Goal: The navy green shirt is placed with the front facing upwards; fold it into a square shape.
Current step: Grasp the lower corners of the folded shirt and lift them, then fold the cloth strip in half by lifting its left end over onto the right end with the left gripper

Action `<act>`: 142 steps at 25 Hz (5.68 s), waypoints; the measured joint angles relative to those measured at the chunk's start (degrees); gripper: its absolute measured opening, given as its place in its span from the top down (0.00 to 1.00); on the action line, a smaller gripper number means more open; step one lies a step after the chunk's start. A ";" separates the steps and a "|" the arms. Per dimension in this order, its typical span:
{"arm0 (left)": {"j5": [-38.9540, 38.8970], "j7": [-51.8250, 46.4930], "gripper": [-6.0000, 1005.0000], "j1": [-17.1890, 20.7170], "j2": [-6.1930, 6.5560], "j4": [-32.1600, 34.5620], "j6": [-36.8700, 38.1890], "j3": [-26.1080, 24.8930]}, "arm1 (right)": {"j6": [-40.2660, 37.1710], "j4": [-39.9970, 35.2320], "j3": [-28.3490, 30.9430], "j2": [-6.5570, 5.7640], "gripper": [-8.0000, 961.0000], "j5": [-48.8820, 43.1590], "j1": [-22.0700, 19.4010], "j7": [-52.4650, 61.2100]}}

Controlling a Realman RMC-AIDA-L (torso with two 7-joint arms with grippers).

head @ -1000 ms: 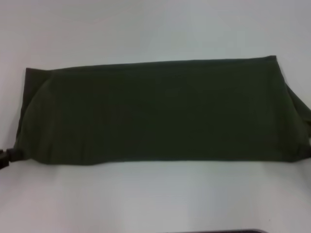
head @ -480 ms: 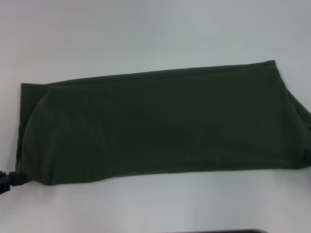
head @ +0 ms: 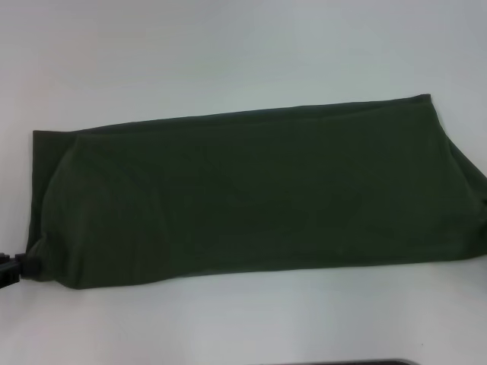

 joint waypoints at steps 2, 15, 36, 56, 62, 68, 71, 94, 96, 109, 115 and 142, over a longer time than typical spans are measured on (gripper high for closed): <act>0.13 -0.48 0.91 -0.35 0.07 -0.08 -0.14 0.03 | -0.80 -0.13 0.66 -0.10 0.88 0.04 0.04 0.09; -0.68 -1.23 0.58 -2.17 1.05 -0.04 -1.63 -4.59 | -4.67 -0.63 8.24 -0.93 0.43 0.07 0.81 0.09; -10.59 2.21 0.24 -8.44 1.14 -8.95 -3.91 -4.80 | -8.03 -0.08 6.07 1.71 0.36 4.54 13.51 0.51; -9.67 -4.20 0.23 -8.01 1.47 -9.10 -11.65 -4.79 | 4.44 1.60 -5.50 4.59 0.73 4.38 22.86 4.37; -5.87 -6.24 0.23 -8.84 1.76 -8.48 -14.17 -4.58 | 6.69 1.71 -6.17 4.93 0.58 4.36 23.60 4.67; -4.03 -6.84 0.22 -9.08 1.87 -8.66 -18.54 -3.97 | 6.92 1.75 -5.84 4.96 0.32 4.62 23.37 4.68; -4.01 -6.88 0.22 -9.09 1.83 -8.92 -19.40 -3.40 | 6.92 1.75 -5.61 4.87 0.19 4.65 23.15 4.68; -0.71 -10.47 0.23 -10.24 1.63 -8.97 -22.57 1.58 | 6.62 1.62 -5.47 4.27 0.20 6.12 23.16 5.17; -0.32 -10.62 0.23 -10.40 1.64 -9.00 -22.60 1.86 | 6.62 1.52 -5.47 4.27 0.20 6.13 23.16 5.24; 0.33 -11.29 0.23 -11.22 1.47 -9.09 -20.60 5.48 | 6.96 1.39 -5.47 4.20 0.20 6.87 23.07 5.29; -0.12 -11.29 0.23 -12.16 1.31 -9.14 -18.73 5.93 | 6.97 1.40 -5.47 4.18 0.20 6.92 23.07 5.29; -0.32 -11.31 0.23 -12.26 1.46 -8.61 -24.61 4.59 | 6.61 1.66 -5.47 4.27 0.20 7.60 22.54 5.13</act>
